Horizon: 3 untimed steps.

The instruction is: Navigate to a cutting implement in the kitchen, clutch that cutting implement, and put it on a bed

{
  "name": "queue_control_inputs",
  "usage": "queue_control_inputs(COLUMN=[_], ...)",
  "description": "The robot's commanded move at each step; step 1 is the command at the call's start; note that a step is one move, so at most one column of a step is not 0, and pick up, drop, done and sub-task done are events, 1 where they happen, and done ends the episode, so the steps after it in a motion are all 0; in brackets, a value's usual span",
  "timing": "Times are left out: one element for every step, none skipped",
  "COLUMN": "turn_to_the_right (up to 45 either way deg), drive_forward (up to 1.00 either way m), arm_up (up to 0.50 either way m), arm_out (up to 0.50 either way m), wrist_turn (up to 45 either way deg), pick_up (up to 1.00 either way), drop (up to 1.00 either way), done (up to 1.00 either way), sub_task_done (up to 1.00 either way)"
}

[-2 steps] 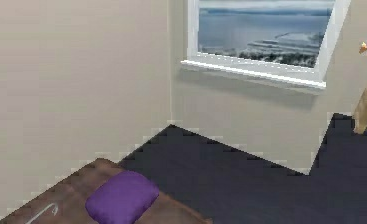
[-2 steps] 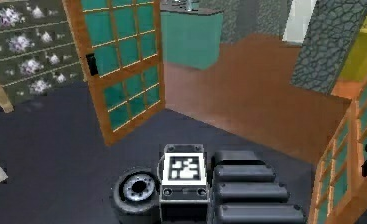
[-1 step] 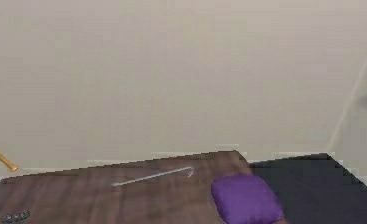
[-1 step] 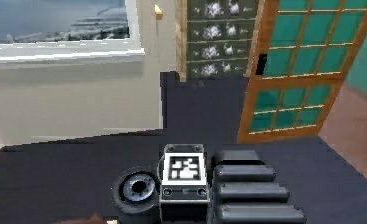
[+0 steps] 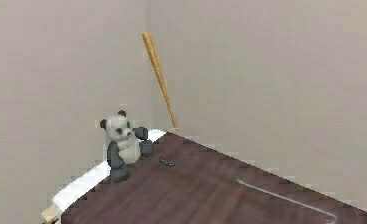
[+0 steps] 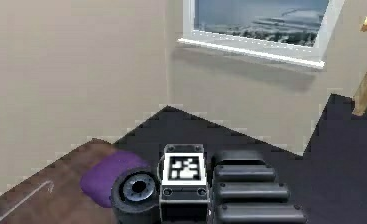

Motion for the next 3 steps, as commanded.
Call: queue_control_inputs(turn_to_the_right=[-36.0,-3.0,0.0], drive_forward=[0.0,0.0,0.0], arm_up=[0.0,0.0,0.0], arm_out=[0.0,0.0,0.48], wrist_turn=[0.0,0.0,0.0], pick_up=[0.0,0.0,0.0], drop=[0.0,0.0,0.0], done=[0.0,0.0,0.0], sub_task_done=[0.0,0.0,0.0])
